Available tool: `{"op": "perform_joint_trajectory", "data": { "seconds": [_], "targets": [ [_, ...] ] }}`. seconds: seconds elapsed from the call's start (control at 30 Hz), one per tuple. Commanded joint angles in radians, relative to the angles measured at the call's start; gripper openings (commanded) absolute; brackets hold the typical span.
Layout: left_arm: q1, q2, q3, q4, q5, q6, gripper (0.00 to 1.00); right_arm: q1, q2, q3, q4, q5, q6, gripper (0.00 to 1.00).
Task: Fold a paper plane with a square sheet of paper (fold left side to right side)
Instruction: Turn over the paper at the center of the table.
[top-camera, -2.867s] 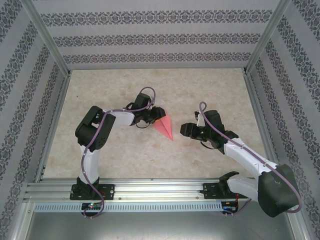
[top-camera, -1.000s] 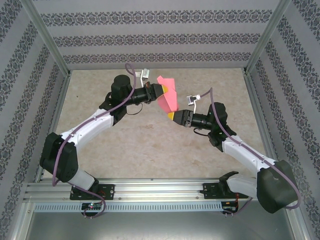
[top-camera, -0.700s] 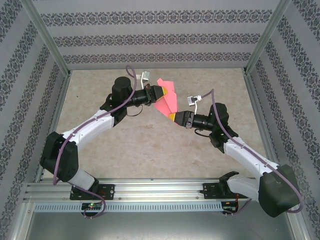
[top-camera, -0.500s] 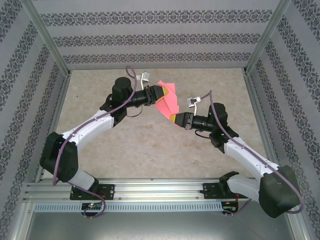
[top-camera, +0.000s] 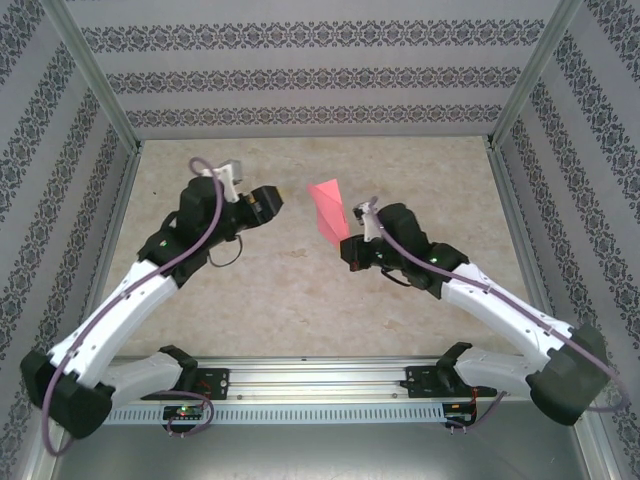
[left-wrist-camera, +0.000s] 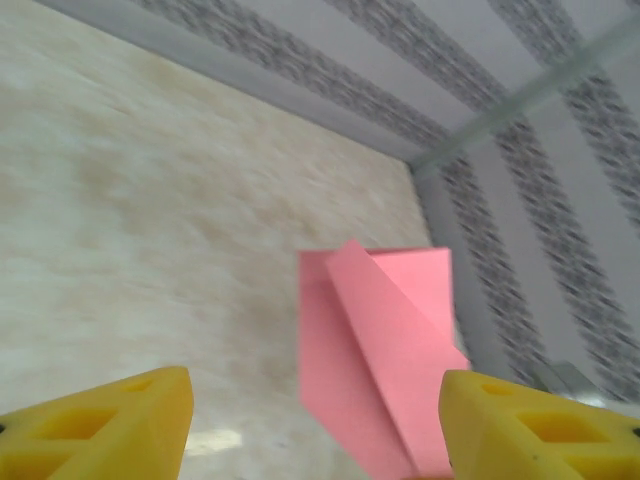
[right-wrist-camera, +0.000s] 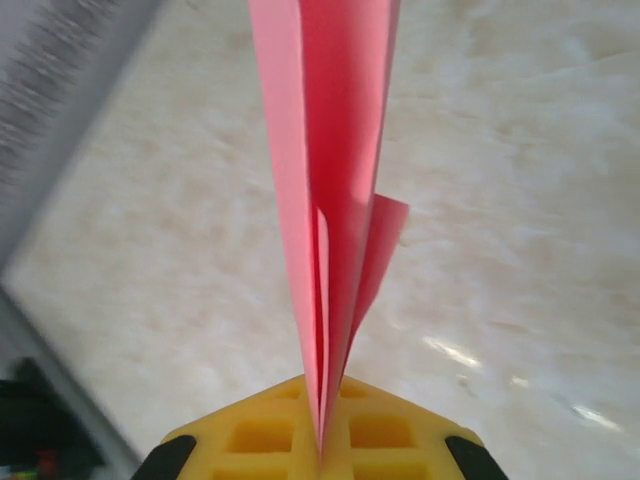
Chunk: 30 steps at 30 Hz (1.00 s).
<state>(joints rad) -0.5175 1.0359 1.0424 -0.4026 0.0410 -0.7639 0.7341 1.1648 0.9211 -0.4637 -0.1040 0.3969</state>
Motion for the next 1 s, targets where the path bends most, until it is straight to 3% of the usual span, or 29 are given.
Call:
{"op": "perform_joint_trajectory", "data": {
  "seconds": [0.0, 0.1, 0.2, 0.43, 0.77, 0.97],
  "targets": [
    [0.005, -0.108, -0.062, -0.187, -0.309, 0.045, 0.69, 0.113, 0.102, 0.121, -0.329, 0.544, -0.102, 0.04],
    [0.005, -0.203, -0.115, -0.212, -0.417, 0.013, 0.7, 0.201, 0.23, 0.23, -0.47, 0.781, -0.086, 0.04],
    [0.007, -0.279, -0.162, -0.221, -0.485, -0.011, 0.72, 0.258, 0.377, 0.331, -0.612, 0.935, -0.061, 0.05],
    [0.008, -0.364, -0.228, -0.24, -0.552, -0.064, 0.77, 0.343, 0.718, 0.474, -0.761, 1.084, -0.048, 0.08],
    [0.007, -0.362, -0.234, -0.247, -0.539, -0.059, 0.79, 0.39, 1.029, 0.61, -0.799, 1.058, -0.052, 0.15],
    [0.008, -0.351, -0.232, -0.244, -0.523, -0.044, 0.79, 0.417, 1.047, 0.613, -0.783, 0.966, -0.056, 0.33]
  ]
}}
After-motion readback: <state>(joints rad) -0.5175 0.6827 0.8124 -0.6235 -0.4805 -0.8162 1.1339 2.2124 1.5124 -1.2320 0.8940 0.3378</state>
